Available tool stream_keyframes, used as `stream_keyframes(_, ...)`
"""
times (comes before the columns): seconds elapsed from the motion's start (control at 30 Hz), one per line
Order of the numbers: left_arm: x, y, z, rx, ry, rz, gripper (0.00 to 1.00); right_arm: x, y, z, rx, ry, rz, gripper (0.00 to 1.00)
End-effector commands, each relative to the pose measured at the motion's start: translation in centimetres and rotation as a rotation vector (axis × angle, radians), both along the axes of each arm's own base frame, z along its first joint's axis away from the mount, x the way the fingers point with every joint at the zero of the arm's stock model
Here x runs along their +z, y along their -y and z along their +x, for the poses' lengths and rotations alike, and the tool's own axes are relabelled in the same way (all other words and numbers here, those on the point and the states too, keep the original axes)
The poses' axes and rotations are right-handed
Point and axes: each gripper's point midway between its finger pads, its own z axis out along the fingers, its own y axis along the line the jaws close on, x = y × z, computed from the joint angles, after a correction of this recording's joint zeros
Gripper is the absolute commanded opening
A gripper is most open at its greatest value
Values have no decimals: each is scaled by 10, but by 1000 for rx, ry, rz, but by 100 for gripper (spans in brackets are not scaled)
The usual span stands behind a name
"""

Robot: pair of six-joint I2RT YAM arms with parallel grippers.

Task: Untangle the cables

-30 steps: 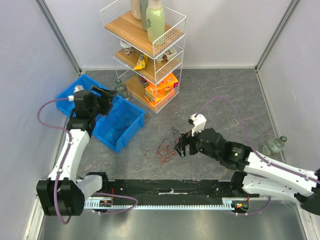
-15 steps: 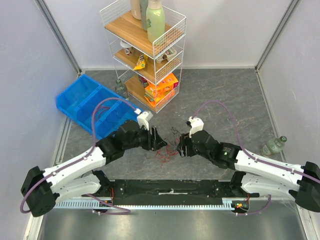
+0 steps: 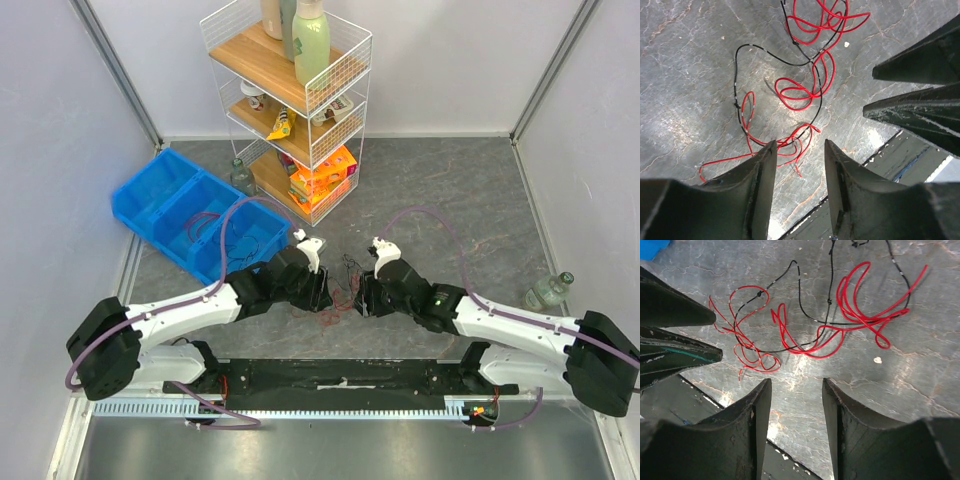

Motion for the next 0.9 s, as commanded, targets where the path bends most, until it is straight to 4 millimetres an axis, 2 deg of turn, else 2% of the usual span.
stream_keyframes(0.0,13,2,13,12,68,8,52,3,-21,-4,34,-28,111,52)
stream_keyframes(0.1,7,3,13,5,59,16,57,-1,-28,-5,39,-43,144,53)
stream_keyframes(0.4,-12,13,4,-53,-11,31,54,0,-35,-3,40,-49,167,54)
stream_keyframes(0.53,-9,11,5,-42,3,23,38,-4,-32,-3,25,-49,161,55)
stream_keyframes(0.7,9,14,6,-50,40,-27,19,-9,-35,-3,27,-64,170,56)
stream_keyframes(0.77,15,15,4,-59,40,-39,11,-10,-38,-1,23,-68,173,61)
stream_keyframes(0.87,26,20,0,-82,35,-78,6,-11,-43,2,16,-73,180,68)
